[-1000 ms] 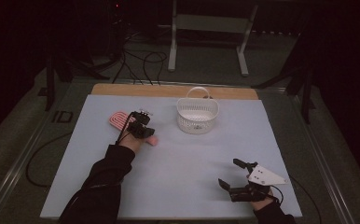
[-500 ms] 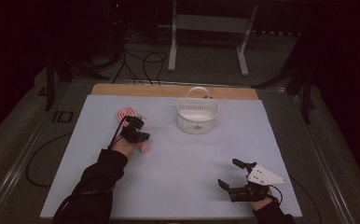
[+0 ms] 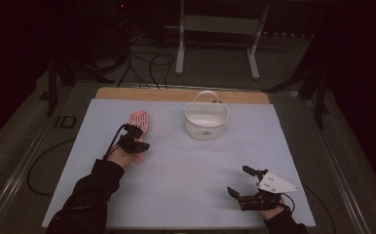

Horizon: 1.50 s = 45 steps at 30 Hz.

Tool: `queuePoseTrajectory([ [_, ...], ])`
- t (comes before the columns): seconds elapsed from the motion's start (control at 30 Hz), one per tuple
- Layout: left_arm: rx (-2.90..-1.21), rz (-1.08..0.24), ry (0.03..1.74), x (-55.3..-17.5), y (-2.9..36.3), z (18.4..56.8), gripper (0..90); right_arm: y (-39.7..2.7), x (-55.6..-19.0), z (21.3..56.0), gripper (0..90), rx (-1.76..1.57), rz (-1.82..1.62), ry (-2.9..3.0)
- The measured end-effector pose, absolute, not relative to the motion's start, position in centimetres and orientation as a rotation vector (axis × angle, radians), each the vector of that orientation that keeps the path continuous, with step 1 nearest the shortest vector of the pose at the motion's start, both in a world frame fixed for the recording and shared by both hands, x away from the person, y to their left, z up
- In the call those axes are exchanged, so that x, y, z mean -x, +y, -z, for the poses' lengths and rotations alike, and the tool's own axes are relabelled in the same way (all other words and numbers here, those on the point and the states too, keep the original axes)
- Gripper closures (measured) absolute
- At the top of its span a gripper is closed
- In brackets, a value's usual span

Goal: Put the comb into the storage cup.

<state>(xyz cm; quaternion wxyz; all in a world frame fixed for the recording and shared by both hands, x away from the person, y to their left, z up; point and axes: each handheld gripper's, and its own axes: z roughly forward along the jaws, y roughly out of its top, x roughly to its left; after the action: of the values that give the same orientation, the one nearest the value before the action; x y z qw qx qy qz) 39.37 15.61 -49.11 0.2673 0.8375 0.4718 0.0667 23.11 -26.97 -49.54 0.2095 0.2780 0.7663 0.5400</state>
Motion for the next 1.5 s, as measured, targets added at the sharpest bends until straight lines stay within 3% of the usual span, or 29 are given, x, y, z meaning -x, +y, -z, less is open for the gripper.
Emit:
queuePoseTrajectory([
  [0.6, -2.285, -0.195, 1.292, -38.3, 19.1, 48.7, 90.0, -26.9, -23.1, 49.5, 9.2, -0.769, -1.501, 2.130],
  [1.5, -2.357, -0.215, 1.293, -38.0, 21.3, 48.3, 90.0, -26.9, -23.2, 49.5, 9.2, -0.770, -1.502, 2.129],
])
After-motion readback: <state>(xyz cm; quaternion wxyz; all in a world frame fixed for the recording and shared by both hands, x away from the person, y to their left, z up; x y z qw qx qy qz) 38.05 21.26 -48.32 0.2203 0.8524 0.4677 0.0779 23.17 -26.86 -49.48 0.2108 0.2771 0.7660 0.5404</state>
